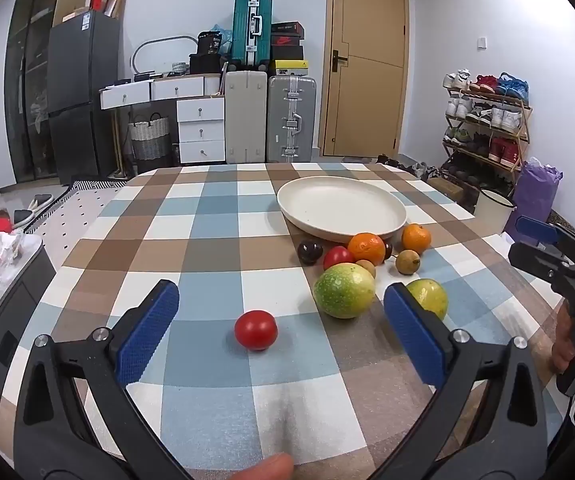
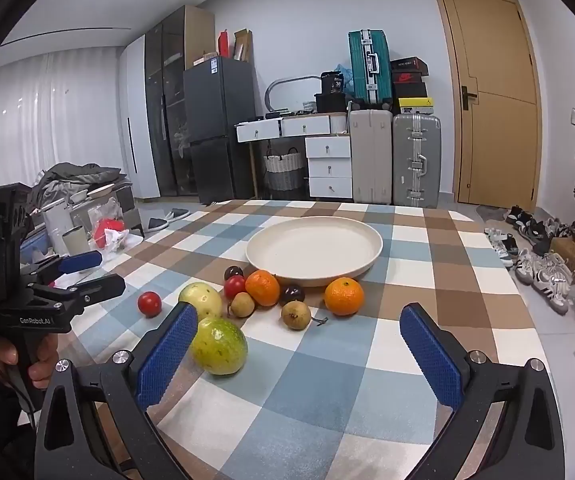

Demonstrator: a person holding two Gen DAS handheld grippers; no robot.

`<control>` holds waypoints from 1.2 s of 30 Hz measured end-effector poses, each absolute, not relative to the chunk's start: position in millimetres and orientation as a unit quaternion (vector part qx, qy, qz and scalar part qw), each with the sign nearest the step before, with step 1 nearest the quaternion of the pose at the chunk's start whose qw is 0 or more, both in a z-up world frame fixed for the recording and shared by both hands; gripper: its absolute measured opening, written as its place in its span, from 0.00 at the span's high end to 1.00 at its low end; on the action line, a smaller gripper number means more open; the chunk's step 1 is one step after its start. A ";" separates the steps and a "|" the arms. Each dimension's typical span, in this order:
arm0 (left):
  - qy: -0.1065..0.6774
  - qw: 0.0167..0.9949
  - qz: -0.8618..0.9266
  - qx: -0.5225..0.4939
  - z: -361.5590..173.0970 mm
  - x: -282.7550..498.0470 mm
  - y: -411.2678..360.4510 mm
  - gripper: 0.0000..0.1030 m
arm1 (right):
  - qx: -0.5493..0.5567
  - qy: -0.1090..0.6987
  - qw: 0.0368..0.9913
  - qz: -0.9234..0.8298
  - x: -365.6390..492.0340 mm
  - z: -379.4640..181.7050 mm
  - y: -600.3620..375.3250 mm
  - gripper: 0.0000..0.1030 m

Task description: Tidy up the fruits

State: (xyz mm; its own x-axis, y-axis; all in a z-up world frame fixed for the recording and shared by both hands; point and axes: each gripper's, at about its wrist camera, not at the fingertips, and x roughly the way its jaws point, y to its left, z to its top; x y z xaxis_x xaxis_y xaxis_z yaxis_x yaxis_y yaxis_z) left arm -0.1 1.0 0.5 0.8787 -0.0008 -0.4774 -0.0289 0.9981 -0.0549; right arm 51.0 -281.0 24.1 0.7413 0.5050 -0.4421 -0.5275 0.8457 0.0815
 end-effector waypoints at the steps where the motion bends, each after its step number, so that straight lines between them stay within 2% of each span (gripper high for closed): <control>1: 0.246 0.969 0.007 -0.031 0.4 0.6 1.4 0.01 | -0.049 0.238 0.932 0.270 51.3 23.7 -278.3 0.00; 36: 0.241 0.970 0.003 -0.026 -0.5 0.4 -1.7 0.01 | -0.042 0.229 0.933 0.273 50.5 23.5 -279.0 0.00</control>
